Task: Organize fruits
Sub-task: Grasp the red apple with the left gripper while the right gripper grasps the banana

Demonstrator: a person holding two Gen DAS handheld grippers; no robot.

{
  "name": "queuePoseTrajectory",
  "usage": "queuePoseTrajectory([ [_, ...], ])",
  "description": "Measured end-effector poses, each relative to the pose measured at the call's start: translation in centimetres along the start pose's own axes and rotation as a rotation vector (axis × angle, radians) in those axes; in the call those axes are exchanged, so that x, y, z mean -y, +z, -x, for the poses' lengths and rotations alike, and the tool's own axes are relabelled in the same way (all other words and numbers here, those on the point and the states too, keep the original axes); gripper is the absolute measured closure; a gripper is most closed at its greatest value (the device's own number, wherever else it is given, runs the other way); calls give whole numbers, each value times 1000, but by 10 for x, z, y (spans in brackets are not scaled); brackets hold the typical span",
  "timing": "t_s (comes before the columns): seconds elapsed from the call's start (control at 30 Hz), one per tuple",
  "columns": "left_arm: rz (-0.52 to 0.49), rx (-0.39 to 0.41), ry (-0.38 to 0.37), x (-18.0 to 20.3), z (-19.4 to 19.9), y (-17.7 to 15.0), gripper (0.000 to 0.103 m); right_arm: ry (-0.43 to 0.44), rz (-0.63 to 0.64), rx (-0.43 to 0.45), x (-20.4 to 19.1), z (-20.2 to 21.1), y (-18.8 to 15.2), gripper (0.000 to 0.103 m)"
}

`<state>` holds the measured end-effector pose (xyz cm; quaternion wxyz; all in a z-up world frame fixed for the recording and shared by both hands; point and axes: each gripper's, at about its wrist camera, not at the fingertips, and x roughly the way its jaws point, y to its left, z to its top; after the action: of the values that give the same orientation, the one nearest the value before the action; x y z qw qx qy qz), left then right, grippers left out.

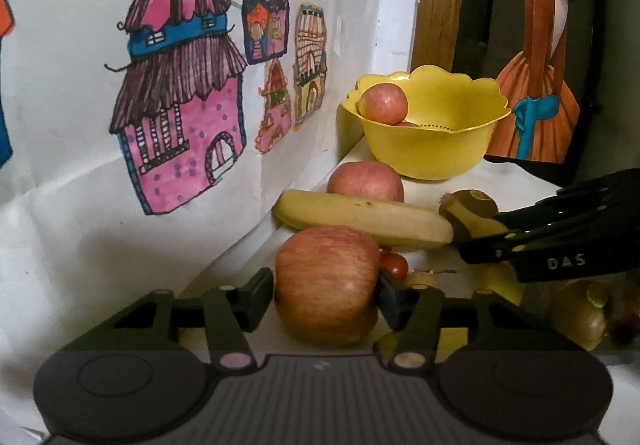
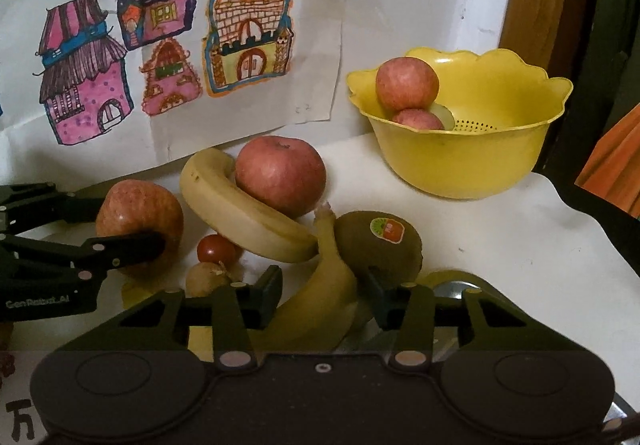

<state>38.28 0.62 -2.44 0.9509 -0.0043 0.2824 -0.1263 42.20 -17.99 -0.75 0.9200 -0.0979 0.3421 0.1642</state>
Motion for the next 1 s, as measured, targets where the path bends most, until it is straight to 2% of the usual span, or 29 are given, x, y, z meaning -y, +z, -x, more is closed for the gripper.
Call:
queuePoseTrajectory([
  [0.33,35,-5,8,-3,8,-4,46,54,-75,-54,6,-11,1,56],
  [0.47,36,-10,24,-6,23,-11,46,53,-74,-56,3,-10,0,57],
  [0.63,64,-24,26,-16,48,-21,46,105,-90,-85,-1,-6,-4,60],
  [0.83,116,-41,22,-30,79,-34,46,143,-31,-96,-23,11,-14,60],
  [1.0,155,-42,41,-42,106,-45,46,224,38,-103,-49,30,-31,61],
])
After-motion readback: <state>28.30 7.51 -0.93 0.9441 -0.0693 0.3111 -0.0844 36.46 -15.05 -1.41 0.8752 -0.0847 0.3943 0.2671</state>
